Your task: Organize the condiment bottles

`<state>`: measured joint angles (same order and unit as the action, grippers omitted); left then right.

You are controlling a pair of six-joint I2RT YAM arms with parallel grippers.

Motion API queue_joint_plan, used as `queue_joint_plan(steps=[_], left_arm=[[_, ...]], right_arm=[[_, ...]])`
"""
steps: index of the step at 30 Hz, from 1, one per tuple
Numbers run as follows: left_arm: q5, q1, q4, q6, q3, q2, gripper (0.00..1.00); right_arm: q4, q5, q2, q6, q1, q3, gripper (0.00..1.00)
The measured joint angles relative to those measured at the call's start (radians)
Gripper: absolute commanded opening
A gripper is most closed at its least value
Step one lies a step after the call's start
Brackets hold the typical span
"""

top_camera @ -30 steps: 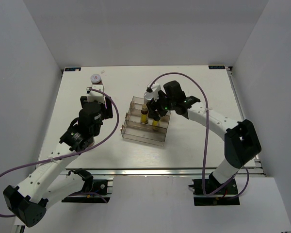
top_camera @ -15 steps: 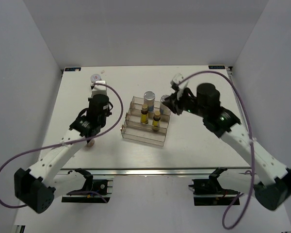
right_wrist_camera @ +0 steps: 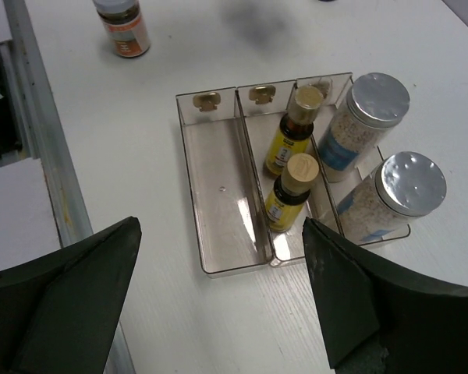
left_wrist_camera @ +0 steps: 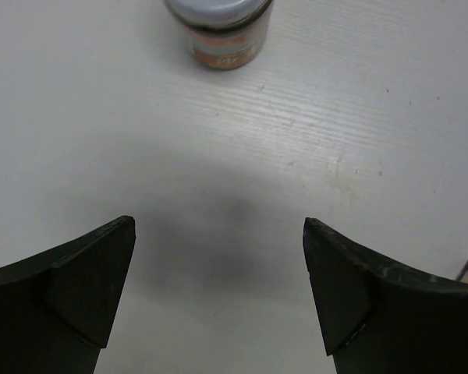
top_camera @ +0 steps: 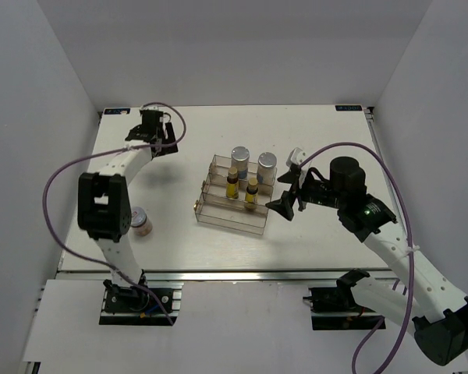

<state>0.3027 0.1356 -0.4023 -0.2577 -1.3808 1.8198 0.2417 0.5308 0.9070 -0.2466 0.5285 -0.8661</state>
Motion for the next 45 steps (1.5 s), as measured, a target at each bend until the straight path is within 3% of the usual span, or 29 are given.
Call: queue_joint_plan(steps=[7, 11, 18, 29, 34, 42, 45], left_arm=[[-0.034, -0.009, -0.037, 0.034, -0.332, 0.33, 0.98], [-0.031, -0.02, -0.042, 0.04, -0.447, 0.434, 0.98], [0.008, -0.05, -0.056, 0.04, -0.597, 0.522, 0.98], [0.06, -0.055, 0.004, 0.039, -0.627, 0.555, 0.95], [0.07, -0.055, 0.017, 0.031, -0.628, 0.582, 0.78], [0.08, -0.055, 0.046, 0.032, -0.608, 0.581, 0.31], [0.072, -0.055, 0.074, 0.032, -0.562, 0.557, 0.2]], right_arm=[[0.0, 0.058, 0.0, -0.019, 0.0, 0.0, 0.89], [0.0, 0.076, 0.0, -0.028, 0.0, 0.0, 0.89], [0.002, 0.096, 0.0, -0.035, 0.0, 0.0, 0.89], [0.002, 0.1, 0.0, -0.05, 0.0, 0.0, 0.89], [0.002, 0.092, 0.005, -0.051, 0.0, 0.0, 0.89], [0.002, 0.072, 0.005, -0.052, 0.0, 0.0, 0.89], [0.002, 0.067, 0.005, -0.052, 0.0, 0.001, 0.89]])
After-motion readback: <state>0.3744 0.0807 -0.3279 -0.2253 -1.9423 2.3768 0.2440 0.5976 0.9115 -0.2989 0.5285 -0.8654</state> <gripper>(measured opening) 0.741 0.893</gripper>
